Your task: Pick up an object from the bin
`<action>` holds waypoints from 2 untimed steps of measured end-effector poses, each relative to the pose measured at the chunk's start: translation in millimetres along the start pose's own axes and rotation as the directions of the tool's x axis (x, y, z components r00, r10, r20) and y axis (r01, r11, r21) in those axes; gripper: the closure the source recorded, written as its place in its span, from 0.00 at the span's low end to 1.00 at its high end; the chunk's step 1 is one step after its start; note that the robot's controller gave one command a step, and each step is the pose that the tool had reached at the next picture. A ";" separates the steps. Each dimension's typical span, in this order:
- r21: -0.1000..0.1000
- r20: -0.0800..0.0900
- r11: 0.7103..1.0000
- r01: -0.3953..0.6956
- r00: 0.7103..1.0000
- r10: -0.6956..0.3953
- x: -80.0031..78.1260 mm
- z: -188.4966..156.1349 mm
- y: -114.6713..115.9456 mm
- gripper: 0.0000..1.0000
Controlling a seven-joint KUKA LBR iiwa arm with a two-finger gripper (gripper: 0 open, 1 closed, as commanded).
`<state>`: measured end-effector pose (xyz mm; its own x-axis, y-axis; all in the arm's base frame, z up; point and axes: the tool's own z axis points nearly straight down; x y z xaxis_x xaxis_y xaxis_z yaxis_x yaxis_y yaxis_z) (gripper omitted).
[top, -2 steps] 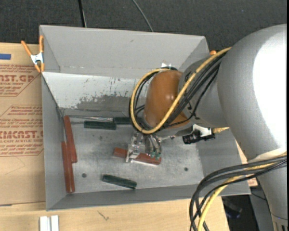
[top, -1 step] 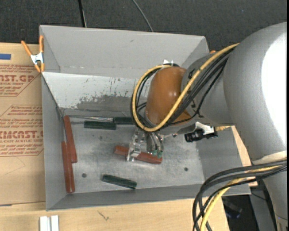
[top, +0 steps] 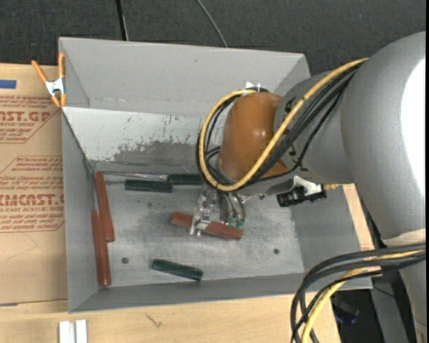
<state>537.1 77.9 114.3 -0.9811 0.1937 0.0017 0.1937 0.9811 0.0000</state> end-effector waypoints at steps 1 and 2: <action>-0.001 0.004 1.000 0.000 1.000 0.000 -0.5 -14.4 0.1 1.00; -0.002 0.005 1.000 0.000 1.000 0.000 -0.7 -21.3 0.3 1.00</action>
Offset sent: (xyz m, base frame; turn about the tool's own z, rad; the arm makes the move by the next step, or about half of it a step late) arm 0.0000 0.0000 0.0298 0.0000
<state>537.8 78.1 135.6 -0.9811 0.1936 -0.0028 0.1936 0.9811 0.0018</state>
